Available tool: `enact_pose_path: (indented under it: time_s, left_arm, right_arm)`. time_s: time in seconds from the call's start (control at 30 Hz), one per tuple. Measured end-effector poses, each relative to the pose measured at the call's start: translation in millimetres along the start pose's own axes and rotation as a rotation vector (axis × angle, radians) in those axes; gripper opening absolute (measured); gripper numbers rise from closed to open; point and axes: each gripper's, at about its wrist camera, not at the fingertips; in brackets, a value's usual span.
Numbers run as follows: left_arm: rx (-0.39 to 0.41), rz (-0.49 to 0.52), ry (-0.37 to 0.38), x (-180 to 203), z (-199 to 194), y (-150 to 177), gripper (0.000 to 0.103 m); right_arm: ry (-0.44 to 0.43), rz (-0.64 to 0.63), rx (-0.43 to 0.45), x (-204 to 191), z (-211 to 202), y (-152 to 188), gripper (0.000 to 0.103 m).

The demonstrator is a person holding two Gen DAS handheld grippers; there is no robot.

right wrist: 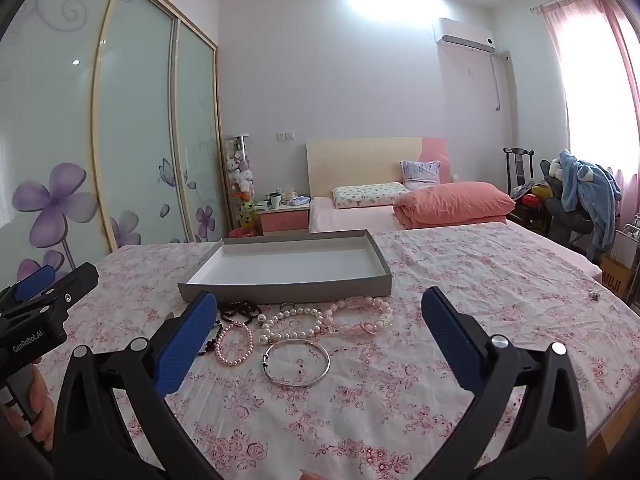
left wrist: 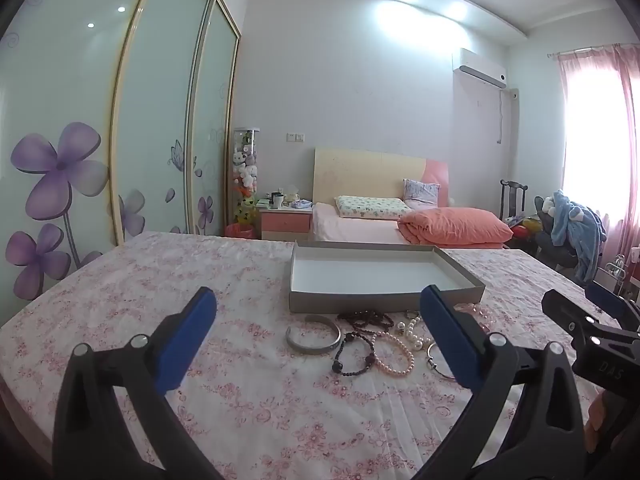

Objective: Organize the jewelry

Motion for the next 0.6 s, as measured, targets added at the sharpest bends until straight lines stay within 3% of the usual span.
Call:
enact_pose_path:
  time_s: [0.6]
  left_arm:
    - [-0.003, -0.003, 0.0, -0.1, 0.3, -0.1, 0.099]
  right_arm:
    - [0.001, 0.0, -0.005, 0.4, 0.7, 0.6, 0.101]
Point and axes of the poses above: each gripper's, at about its wrist camera, not at the fingertips, and z roughly the way its jaws point, x to its right, y to its underside
